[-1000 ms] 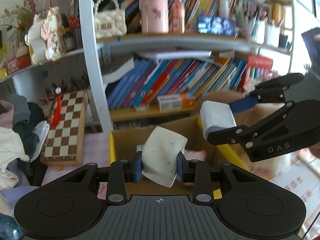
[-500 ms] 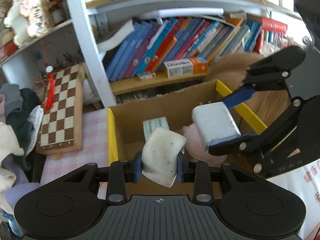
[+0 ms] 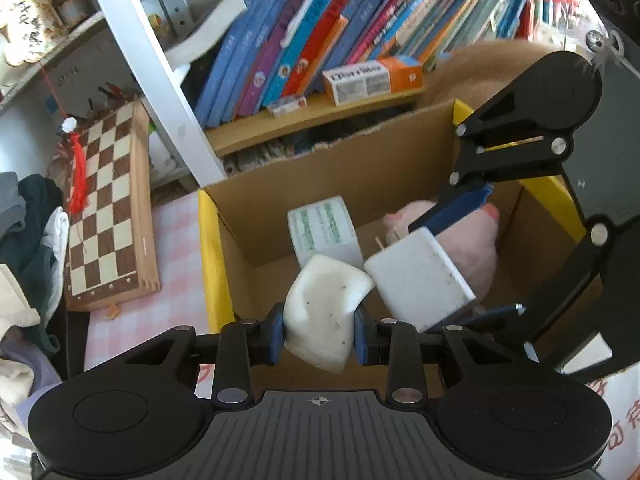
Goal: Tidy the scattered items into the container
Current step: 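Lower the foam cube and white block into the yellow box with both grippers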
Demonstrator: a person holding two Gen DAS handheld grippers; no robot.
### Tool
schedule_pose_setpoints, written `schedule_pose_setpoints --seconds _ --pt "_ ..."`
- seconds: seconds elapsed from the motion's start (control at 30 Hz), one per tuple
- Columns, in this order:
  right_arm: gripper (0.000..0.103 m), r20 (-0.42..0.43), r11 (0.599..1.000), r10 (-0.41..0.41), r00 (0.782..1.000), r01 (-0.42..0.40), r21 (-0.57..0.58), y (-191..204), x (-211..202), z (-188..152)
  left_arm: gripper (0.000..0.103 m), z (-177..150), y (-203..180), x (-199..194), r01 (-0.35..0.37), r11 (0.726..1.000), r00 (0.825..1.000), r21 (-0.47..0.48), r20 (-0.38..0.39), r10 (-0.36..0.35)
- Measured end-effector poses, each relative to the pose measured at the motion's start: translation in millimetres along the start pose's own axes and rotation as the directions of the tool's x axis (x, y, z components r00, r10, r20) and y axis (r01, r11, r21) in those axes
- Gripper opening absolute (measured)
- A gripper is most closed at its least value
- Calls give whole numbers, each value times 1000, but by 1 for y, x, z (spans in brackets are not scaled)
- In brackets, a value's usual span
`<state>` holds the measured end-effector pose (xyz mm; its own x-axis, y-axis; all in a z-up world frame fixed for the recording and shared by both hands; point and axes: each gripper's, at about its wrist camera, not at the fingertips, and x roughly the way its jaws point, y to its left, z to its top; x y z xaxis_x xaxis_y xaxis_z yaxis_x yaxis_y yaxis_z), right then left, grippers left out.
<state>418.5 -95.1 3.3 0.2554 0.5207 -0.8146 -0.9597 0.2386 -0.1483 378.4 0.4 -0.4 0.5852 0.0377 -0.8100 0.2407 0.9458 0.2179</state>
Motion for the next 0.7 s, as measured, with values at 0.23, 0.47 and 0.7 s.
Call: schedule_pose_setpoints --seconds 0.23,0.47,0.7 --pt "52 -61 994 107 992 -104 43 -11 11 4 32 -1 -8 21 31 996 995 80 -96 -23" --pt "48 -121 987 135 983 -122 106 -19 32 -2 32 0 -15 33 58 992 988 110 -146 -42" --pt "48 -180 983 132 975 -106 146 -22 52 -5 32 -1 -17 43 61 988 982 143 -186 -34"
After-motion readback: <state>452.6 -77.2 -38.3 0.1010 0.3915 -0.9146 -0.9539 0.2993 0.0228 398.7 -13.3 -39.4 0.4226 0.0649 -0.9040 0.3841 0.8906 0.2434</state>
